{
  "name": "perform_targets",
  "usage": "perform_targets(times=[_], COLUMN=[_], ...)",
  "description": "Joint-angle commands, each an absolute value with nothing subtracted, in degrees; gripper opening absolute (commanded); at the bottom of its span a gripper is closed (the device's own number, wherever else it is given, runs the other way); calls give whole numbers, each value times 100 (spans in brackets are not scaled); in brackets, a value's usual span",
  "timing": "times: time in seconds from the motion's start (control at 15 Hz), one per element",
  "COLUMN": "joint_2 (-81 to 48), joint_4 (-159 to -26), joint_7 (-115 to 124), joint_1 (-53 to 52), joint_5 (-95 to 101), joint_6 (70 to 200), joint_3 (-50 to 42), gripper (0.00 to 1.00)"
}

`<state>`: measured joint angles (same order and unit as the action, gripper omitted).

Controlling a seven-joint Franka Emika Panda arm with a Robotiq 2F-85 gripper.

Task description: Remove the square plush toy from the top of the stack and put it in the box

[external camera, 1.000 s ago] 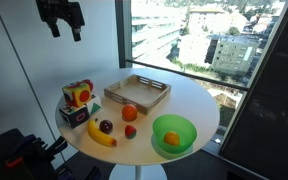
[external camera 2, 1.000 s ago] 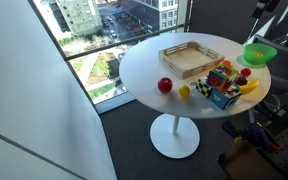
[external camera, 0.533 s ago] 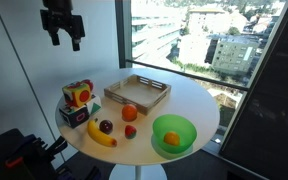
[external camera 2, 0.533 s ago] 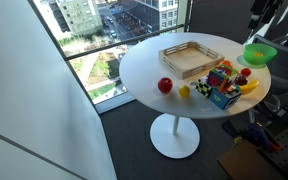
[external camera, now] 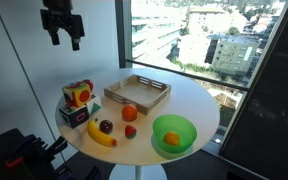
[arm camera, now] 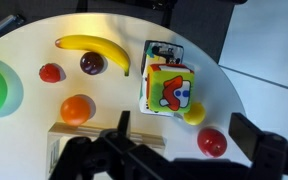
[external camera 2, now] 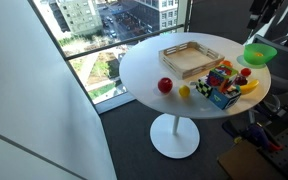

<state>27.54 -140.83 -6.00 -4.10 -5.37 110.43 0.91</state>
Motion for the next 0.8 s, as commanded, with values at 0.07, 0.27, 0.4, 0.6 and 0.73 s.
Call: perform_targets(times=[0.07, 0.27, 0.4, 0.6, 0.73], joint_2=[2651, 2428, 2244, 1986, 1845], joint_4=[-14056, -14073, -14077, -14126, -14188], joint_7=[-604, -531, -467, -444, -358], joint_1=[-422, -440, -452, -491, -505], joint_5=[-560, -534, -506, -529, -509], joint_6=[11043, 11158, 11230, 11433, 11654], joint_3=[98, 178, 255, 346, 416], gripper=[100, 100, 100, 100, 100])
